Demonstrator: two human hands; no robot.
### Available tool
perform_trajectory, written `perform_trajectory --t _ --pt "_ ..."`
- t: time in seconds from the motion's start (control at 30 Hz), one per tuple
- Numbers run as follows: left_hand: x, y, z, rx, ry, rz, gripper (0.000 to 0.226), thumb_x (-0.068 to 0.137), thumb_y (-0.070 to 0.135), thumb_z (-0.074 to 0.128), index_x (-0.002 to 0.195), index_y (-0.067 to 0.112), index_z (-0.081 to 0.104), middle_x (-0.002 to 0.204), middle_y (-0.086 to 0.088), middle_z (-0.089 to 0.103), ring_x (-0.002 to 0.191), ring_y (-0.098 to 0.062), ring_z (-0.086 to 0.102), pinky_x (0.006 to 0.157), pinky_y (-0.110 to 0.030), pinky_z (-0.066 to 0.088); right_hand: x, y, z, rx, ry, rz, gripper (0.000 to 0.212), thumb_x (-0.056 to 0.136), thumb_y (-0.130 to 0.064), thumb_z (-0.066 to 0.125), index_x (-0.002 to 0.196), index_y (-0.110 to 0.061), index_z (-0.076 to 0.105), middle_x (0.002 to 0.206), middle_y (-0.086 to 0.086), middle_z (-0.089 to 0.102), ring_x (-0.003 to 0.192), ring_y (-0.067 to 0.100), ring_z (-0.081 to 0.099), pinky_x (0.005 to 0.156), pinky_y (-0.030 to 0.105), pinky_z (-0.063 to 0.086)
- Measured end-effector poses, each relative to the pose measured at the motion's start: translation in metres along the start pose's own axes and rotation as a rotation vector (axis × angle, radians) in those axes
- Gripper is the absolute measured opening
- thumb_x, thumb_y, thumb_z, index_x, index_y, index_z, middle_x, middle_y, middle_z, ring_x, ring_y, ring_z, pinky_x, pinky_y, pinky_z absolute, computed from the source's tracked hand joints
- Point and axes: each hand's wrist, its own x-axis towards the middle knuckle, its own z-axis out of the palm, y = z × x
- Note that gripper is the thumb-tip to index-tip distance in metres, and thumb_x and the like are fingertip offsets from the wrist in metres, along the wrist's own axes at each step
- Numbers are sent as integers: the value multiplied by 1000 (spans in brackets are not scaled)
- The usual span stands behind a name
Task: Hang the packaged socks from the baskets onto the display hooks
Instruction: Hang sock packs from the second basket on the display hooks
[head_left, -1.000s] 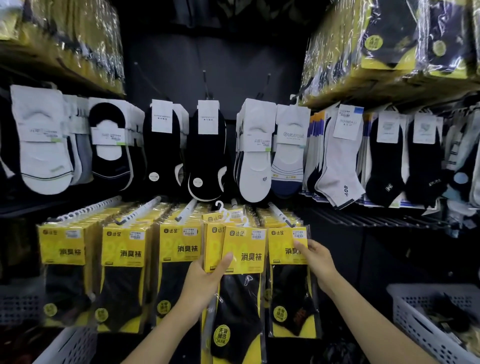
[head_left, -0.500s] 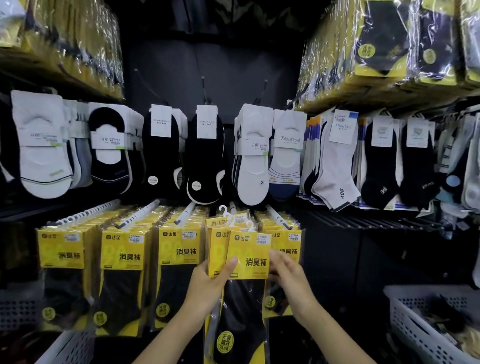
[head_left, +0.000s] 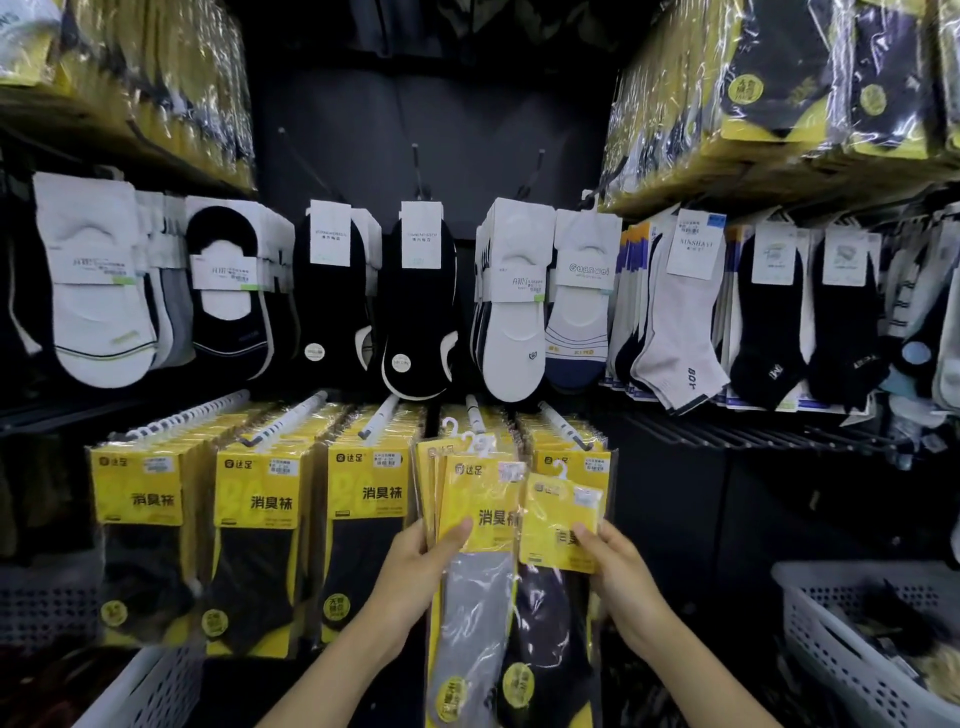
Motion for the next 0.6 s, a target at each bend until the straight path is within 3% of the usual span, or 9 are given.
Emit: perform_trajectory --t 0.1,0.17,0.3,0.5,0.6 --pt "3 0 -5 2 92 45 12 84 30 67 95 24 68 80 19 73 73 5 67 54 -7 47 6 -5 -20 46 180 -32 17 98 -15 50 106 -13 65 93 5 75 83 19 72 68 30 52" --pt "6 1 -7 -13 134 50 13 82 30 69 95 25 68 81 16 74 75 2 68 59 -12 48 15 -12 -30 40 253 -68 16 98 -14 50 103 -14 64 92 4 74 82 18 70 66 30 51" --pt "9 3 -9 -42 169 59 18 81 28 71 97 21 69 84 12 75 77 -2 70 57 -10 48 30 -25 -34 -107 194 -187 16 97 -12 51 101 -22 63 100 -2 70 93 14 66 78 27 50" --pt "10 4 -7 -62 158 46 19 82 27 70 100 20 68 85 9 75 77 -3 70 54 -10 49 54 -26 -34 -243 89 -160 16 97 -12 52 105 -21 62 101 -5 70 92 9 67 72 18 49" --pt "9 5 -6 -66 157 44 19 82 27 70 100 20 68 85 9 75 77 -3 70 56 -11 49 67 -18 -36 -287 142 -125 12 94 -17 58 105 -15 64 101 -1 70 88 9 66 71 18 49"
